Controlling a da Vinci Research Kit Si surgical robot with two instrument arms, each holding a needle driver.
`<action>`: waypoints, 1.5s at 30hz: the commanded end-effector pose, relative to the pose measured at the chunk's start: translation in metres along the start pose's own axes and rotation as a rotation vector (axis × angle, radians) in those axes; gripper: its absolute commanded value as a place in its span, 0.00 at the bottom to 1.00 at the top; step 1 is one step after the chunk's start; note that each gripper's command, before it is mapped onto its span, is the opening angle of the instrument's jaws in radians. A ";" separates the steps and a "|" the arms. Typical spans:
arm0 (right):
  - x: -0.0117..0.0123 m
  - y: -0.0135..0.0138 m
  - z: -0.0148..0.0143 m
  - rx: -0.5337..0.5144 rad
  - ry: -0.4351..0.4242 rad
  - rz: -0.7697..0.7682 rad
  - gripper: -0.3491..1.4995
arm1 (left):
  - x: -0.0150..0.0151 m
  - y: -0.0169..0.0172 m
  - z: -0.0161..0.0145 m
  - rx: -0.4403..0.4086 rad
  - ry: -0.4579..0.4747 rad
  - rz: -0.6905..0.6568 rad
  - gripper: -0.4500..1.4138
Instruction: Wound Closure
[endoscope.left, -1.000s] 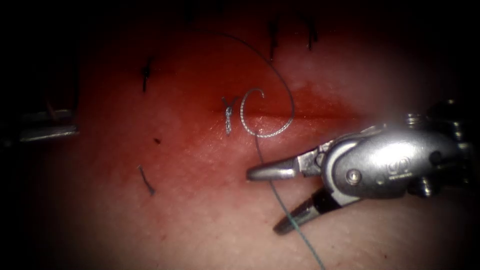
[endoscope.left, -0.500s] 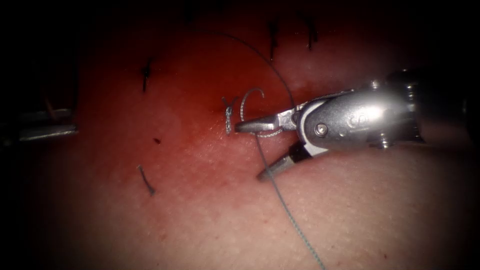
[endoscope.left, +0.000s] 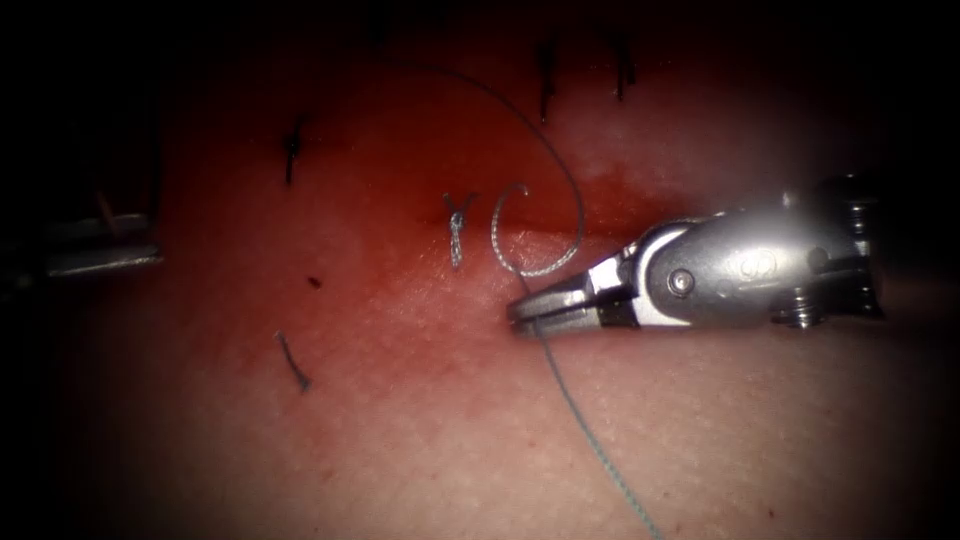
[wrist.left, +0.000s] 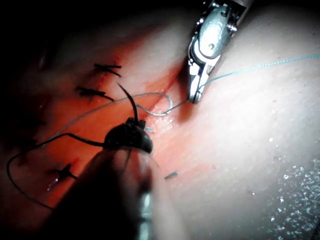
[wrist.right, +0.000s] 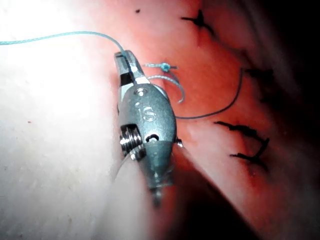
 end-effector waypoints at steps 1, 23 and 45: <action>0.0008 -0.0006 0.0009 0.005 0.006 -0.004 0.00 | 0.0000 -0.0004 0.0008 0.002 0.002 0.002 0.00; 0.0120 -0.0109 -0.0043 0.167 0.050 -0.182 0.00 | -0.0003 -0.0002 0.0019 0.003 -0.015 0.014 0.00; -0.0012 0.0029 0.0029 0.019 0.059 -0.217 0.96 | -0.0003 -0.0001 0.0023 -0.001 -0.016 0.021 0.00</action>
